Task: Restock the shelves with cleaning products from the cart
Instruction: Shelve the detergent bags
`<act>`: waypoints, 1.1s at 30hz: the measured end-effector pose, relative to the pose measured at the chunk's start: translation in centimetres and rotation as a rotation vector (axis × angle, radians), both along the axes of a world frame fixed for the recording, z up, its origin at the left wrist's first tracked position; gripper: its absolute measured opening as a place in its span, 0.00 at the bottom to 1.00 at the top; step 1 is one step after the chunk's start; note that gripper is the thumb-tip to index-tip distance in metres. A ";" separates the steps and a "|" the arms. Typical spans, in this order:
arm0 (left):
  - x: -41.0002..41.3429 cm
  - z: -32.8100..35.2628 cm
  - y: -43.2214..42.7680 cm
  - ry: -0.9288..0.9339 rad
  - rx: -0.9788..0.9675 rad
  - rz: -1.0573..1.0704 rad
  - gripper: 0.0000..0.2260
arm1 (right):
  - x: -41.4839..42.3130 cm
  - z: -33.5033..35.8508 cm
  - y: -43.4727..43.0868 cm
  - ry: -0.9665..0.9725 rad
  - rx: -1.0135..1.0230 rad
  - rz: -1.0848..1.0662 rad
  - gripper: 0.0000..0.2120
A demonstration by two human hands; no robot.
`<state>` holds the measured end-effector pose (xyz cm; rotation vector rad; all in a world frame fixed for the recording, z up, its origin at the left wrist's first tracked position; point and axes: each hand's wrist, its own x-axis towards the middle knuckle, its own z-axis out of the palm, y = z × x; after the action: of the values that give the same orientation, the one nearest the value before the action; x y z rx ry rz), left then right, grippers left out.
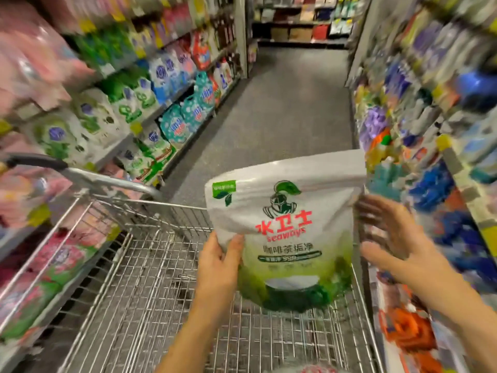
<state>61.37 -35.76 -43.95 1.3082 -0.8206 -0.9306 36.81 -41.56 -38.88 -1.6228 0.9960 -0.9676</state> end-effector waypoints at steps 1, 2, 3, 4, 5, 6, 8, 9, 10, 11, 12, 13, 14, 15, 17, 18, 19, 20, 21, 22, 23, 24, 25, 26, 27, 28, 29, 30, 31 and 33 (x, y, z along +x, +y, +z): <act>0.4 0.8 0.1 0.032 -0.008 0.005 0.09 | 0.8 -1.2 1.1 -0.085 0.079 0.019 0.28; 0.8 1.4 0.2 0.060 -0.015 -0.009 0.07 | 1.7 -2.3 2.1 -0.142 0.140 0.016 0.27; 1.1 2.0 0.2 0.074 -0.026 -0.031 0.07 | 2.6 -3.1 3.0 -0.181 0.182 -0.009 0.27; 1.4 2.4 0.3 0.066 -0.041 -0.058 0.09 | 3.4 -3.7 3.8 -0.221 0.209 -0.049 0.30; 1.6 2.8 0.6 0.054 -0.056 -0.085 0.12 | 4.1 -4.0 4.5 -0.260 0.224 -0.103 0.32; 1.8 3.0 0.8 0.047 -0.070 -0.109 0.15 | 4.7 -4.2 5.2 -0.292 0.233 -0.153 0.33; 2.1 3.4 1.3 0.053 -0.101 -0.152 0.17 | 5.4 -4.2 6.4 -0.335 0.262 -0.213 0.34; 2.2 3.4 1.5 0.072 -0.106 -0.172 0.17 | 5.6 -4.2 7.0 -0.346 0.280 -0.238 0.34; 2.2 3.2 1.6 0.101 -0.103 -0.194 0.17 | 5.7 -4.2 7.6 -0.358 0.295 -0.271 0.34; 2.1 3.0 1.9 0.136 -0.092 -0.220 0.17 | 5.8 -4.1 8.1 -0.373 0.308 -0.304 0.31; 2.1 2.7 2.1 0.163 -0.078 -0.254 0.17 | 5.9 -4.0 8.7 -0.399 0.322 -0.332 0.27; 2.0 2.5 2.5 0.185 -0.061 -0.298 0.18 | 5.9 -3.9 9.3 -0.438 0.341 -0.358 0.23; 2.0 2.4 2.8 0.205 -0.046 -0.355 0.20 | 5.8 -3.8 10.0 -0.473 0.356 -0.386 0.21; 1.8 2.3 3.3 0.221 -0.034 -0.414 0.22 | 5.6 -3.7 10.8 -0.489 0.365 -0.411 0.20; 1.2 2.1 4.2 0.212 -0.014 -0.487 0.27 | 4.9 -3.3 12.7 -0.481 0.367 -0.464 0.20; 0.8 2.1 4.7 0.187 -0.011 -0.498 0.28 | 4.5 -3.0 13.7 -0.483 0.360 -0.486 0.20; 0.4 2.3 5.1 0.163 -0.020 -0.506 0.27 | 4.2 -2.7 14.7 -0.492 0.346 -0.507 0.19; -0.1 2.4 5.6 0.150 -0.035 -0.521 0.25 | 3.9 -2.3 15.7 -0.497 0.324 -0.536 0.19; -0.7 2.6 6.0 0.148 -0.046 -0.545 0.23 | 3.5 -2.0 16.9 -0.494 0.294 -0.569 0.19; -1.4 2.8 6.6 0.151 -0.057 -0.578 0.21 | 3.1 -1.8 18.0 -0.487 0.262 -0.605 0.20; -1.9 3.0 7.1 0.156 -0.068 -0.616 0.20 | 2.7 -1.6 19.2 -0.481 0.236 -0.638 0.20; -2.7 3.3 7.7 0.153 -0.082 -0.657 0.20 | 2.2 -1.5 20.6 -0.477 0.215 -0.675 0.22; -3.4 3.5 8.4 0.152 -0.097 -0.695 0.20 | 1.8 -1.3 22.1 -0.472 0.196 -0.708 0.26; -4.4 3.9 9.3 0.151 -0.106 -0.735 0.21 | 1.2 -1.3 23.8 -0.466 0.171 -0.747 0.32; -4.9 4.0 9.8 0.153 -0.112 -0.759 0.23 | 0.9 -1.3 24.9 -0.456 0.161 -0.774 0.38; -6.0 4.3 10.9 0.147 -0.120 -0.803 0.24 | 0.4 -1.1 26.7 -0.456 0.140 -0.826 0.42; -7.1 4.6 12.0 0.142 -0.129 -0.854 0.25 | -0.2 -0.8 28.7 -0.455 0.120 -0.872 0.43; -8.2 4.8 13.2 0.131 -0.136 -0.896 0.26 | -0.9 -0.7 30.7 -0.448 0.095 -0.907 0.43; -9.4 4.9 14.5 0.123 -0.136 -0.933 0.26 | -1.4 -0.5 32.8 -0.447 0.068 -0.944 0.43; -11.5 5.1 17.5 0.119 -0.134 -0.997 0.25 | -2.3 -0.1 37.1 -0.450 0.022 -1.004 0.40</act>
<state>49.91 -18.28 -38.84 0.6665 -1.4489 -1.6648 34.47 -4.46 -38.96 -0.7449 1.4934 -1.8602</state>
